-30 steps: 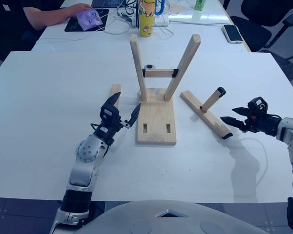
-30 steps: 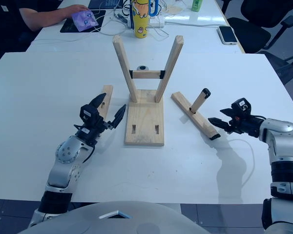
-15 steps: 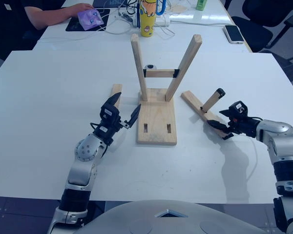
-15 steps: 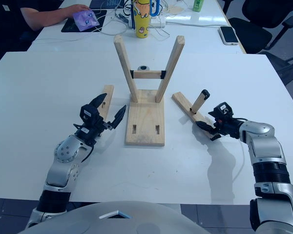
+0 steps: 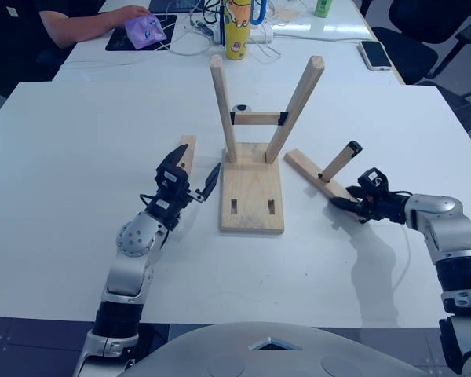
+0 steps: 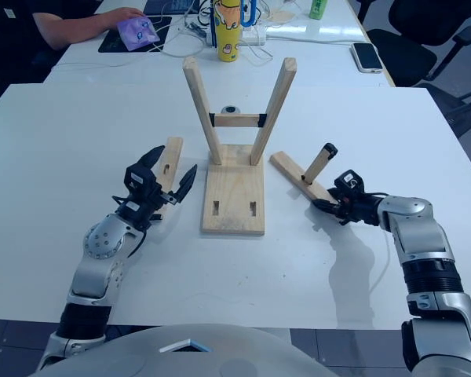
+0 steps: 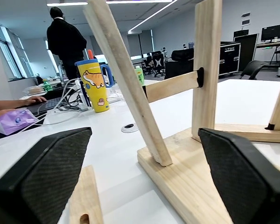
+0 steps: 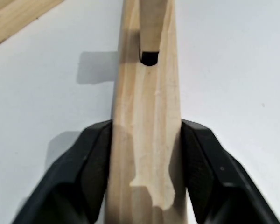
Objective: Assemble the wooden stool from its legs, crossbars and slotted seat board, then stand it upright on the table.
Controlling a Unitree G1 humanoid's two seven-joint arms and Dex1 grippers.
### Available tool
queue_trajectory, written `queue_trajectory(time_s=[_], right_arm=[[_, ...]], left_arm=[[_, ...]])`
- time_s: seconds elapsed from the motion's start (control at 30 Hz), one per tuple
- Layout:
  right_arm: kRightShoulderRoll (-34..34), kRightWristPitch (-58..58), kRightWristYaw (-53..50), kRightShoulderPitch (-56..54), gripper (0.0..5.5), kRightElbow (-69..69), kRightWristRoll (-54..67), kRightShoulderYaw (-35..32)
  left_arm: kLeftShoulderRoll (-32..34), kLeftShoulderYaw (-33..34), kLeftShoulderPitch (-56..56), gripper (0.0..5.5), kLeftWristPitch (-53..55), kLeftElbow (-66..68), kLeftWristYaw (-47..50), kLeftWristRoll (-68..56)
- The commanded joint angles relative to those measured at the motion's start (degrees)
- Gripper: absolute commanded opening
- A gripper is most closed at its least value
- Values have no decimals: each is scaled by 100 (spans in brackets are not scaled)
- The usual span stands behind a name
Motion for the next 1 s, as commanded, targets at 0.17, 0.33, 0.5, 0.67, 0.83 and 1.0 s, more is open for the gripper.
queue_trajectory(time_s=[0.17, 0.33, 0.5, 0.67, 0.83, 1.0], right_arm=[[-221, 208, 810, -40, 205, -14, 937, -825], [-885, 707, 2157, -106, 205, -229, 1564, -929], [-1658, 1409, 3599, 213, 205, -711, 2103, -709], [-1318, 2010, 3652, 172, 205, -1345, 2715, -645], [-884, 2465, 3361, 139, 205, -1736, 3249, -684], [-599, 2849, 3220, 116, 205, -1919, 3715, -700]], left_arm=[[81, 60, -47, 507, 670, 19, -460, -661], [34, 302, 32, 540, 1234, -222, -809, -1561], [118, 514, 44, 540, 2897, -691, -1314, -3632], [350, 590, -64, 540, 4259, -1059, -1492, -5163], [293, 875, -526, 540, 4932, -847, -1241, -6241], [280, 828, -772, 540, 5254, -729, -1189, -6576]])
